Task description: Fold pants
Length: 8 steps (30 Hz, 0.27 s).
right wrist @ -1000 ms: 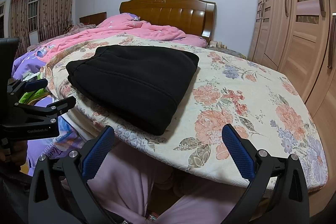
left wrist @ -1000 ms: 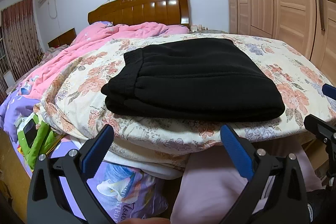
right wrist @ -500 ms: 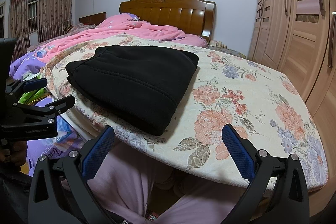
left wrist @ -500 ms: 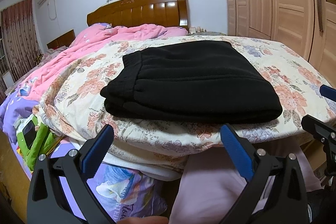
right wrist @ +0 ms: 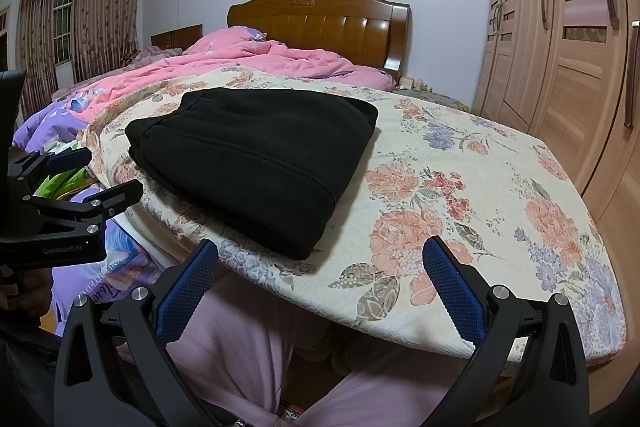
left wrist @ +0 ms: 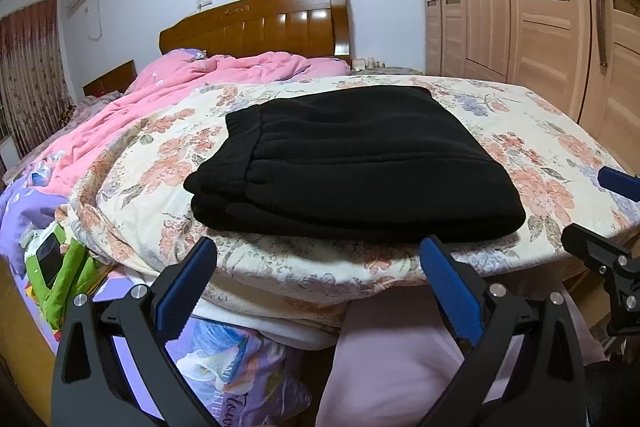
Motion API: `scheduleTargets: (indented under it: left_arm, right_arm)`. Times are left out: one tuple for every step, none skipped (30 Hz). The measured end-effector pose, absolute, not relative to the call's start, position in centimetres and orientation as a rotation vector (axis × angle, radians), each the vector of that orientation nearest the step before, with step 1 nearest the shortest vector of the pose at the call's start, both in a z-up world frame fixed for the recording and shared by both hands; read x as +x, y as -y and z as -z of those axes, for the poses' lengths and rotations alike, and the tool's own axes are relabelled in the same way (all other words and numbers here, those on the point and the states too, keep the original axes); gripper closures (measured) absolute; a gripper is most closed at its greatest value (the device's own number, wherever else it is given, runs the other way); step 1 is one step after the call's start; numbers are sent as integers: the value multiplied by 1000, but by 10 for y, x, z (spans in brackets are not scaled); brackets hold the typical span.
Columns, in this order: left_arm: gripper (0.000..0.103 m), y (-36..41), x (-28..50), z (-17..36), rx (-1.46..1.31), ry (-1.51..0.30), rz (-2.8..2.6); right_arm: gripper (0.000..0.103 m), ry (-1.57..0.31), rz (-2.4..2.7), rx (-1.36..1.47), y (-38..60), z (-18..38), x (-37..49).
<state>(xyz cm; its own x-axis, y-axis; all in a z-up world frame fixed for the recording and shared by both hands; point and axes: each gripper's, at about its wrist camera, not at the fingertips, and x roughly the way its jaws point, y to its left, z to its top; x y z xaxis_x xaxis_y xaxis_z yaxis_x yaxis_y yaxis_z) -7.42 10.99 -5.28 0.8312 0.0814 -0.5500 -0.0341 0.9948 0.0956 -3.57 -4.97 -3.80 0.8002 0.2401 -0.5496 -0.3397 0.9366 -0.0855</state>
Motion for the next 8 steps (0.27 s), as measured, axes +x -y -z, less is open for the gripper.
scheduleTargets:
  left_arm:
    - [2, -111, -74, 53, 80, -588, -62]
    - [2, -112, -73, 53, 77, -590, -62]
    - [2, -113, -73, 54, 75, -595, -63]
    - [2, -113, -71, 55, 70, -604, -59]
    - [2, -114, -71, 56, 68, -609, -58]
    - [2, -114, -70, 57, 68, -613, -60]
    - [2, -114, -70, 57, 70, -614, -62]
    - [2, -114, -70, 57, 70, -616, -63]
  right_arm:
    - [4, -563, -313, -182, 50, 38, -36]
    - [4, -563, -313, -180, 50, 38, -36]
    - [4, -563, -313, -179, 50, 38, -36]
    - [4, -563, -312, -178, 50, 38, -37]
    - [4, -563, -312, -177, 50, 38, -37]
    - [4, -563, -312, -175, 50, 38, -38]
    - [4, -564, -311, -174, 50, 38, -37]
    - [4, -565, -311, -170, 51, 38, -38]
